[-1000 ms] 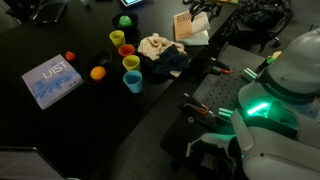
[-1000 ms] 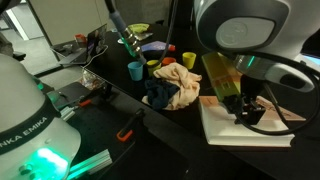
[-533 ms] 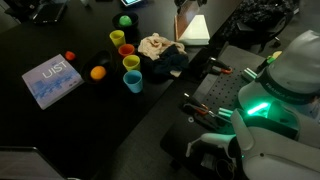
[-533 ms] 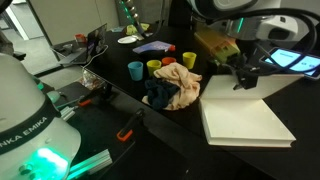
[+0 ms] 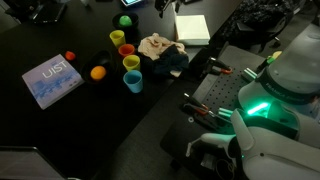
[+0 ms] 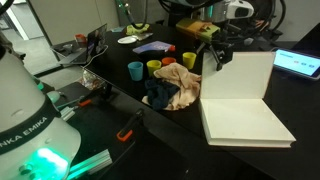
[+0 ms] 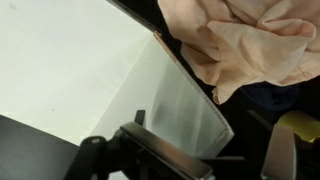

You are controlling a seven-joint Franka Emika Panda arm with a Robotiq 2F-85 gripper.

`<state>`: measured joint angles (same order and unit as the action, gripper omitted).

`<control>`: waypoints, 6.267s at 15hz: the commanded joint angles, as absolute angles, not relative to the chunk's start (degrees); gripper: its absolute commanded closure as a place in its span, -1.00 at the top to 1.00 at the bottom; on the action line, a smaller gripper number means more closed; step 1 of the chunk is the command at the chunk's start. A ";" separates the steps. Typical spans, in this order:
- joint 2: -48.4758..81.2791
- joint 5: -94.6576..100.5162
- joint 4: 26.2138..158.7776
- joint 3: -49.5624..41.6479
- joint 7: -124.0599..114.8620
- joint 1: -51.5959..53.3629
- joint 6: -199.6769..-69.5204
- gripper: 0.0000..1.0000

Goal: Open the orange book then flip some pages over.

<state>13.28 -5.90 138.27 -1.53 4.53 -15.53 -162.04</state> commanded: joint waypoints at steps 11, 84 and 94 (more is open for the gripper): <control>13.25 16.78 135.78 -18.10 -13.46 -3.80 -156.91 1.00; 18.62 -12.57 145.03 6.97 3.08 -38.30 -175.16 1.00; 21.29 -7.01 141.58 -11.64 -4.17 -13.94 -176.23 1.00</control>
<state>20.01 -10.67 143.72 -4.80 -0.75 -22.17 -175.82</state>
